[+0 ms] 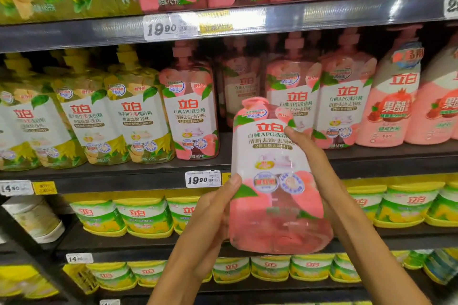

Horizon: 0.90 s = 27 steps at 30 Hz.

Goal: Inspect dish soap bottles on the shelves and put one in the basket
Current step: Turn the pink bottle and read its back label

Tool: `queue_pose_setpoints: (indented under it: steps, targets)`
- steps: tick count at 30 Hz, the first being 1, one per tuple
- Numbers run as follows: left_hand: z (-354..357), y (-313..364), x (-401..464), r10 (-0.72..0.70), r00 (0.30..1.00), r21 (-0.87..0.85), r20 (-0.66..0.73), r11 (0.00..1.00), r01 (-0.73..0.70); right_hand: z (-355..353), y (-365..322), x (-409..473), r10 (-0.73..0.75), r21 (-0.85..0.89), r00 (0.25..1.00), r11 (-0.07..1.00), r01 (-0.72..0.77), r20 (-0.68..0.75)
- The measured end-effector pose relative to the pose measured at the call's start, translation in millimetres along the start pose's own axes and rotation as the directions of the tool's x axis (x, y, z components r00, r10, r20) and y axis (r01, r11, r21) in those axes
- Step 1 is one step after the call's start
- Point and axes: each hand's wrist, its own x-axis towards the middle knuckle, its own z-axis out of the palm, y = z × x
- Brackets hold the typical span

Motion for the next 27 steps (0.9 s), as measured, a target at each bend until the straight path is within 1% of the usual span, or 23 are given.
queue_pose_setpoints:
  steps: [2, 3, 5, 8, 11, 13, 18, 20, 22, 24, 25, 27]
  targets:
    - [-1, 1, -1, -0.005, 1.000, -0.036, -0.001, 0.999, 0.005, -4, -1, 0, 0.073, 0.074, 0.996, 0.994, -0.076, 0.041]
    - [-1, 1, 0, -0.005, 1.000, -0.062, 0.011, 0.998, 0.006, -5, -3, 1, 0.097, 0.071, 0.994, 0.992, -0.101, 0.056]
    - [0, 2, -1, -0.013, 0.999, -0.119, 0.040, 0.993, 0.018, -4, -9, 5, 0.131, 0.014, 0.991, 0.991, -0.131, 0.033]
    - [0, 3, -1, -0.022, 0.996, -0.159, 0.091, 0.987, 0.036, -1, -15, 12, 0.188, -0.065, 0.982, 0.980, -0.187, 0.001]
    - [0, 4, 0, -0.012, 0.996, -0.173, 0.091, 0.985, 0.028, -1, -17, 10, 0.236, -0.039, 0.972, 0.971, -0.236, 0.016]
    - [1, 5, -1, -0.017, 0.997, -0.185, 0.081, 0.982, 0.032, -2, -16, 7, 0.240, -0.034, 0.970, 0.970, -0.239, 0.037]
    - [3, 7, -1, -0.020, 0.996, -0.109, 0.086, 0.994, 0.029, 3, -19, 7, 0.086, -0.077, 0.995, 0.994, -0.083, 0.041]
    - [10, 5, 5, -0.013, 0.995, -0.121, 0.096, 0.992, 0.025, 6, -19, 9, 0.022, -0.144, 1.000, 0.989, -0.020, 0.013]
    - [15, 1, 10, 0.027, 0.994, -0.134, 0.105, 0.991, -0.013, 8, -17, 11, -0.079, -0.248, 0.996, 0.965, 0.084, 0.031]
    - [13, -3, 15, 0.052, 0.998, -0.030, 0.028, 0.998, -0.051, 9, -12, 9, -0.132, -0.348, 0.989, 0.926, 0.146, 0.066]
    - [10, -5, 17, 0.074, 0.997, 0.001, 0.022, 0.997, -0.074, 8, -9, 7, -0.143, -0.384, 0.986, 0.908, 0.165, 0.085]
    - [5, -10, 18, 0.111, 0.994, 0.058, 0.008, 0.992, -0.111, 5, -5, 3, -0.158, -0.386, 0.982, 0.904, 0.185, 0.103]
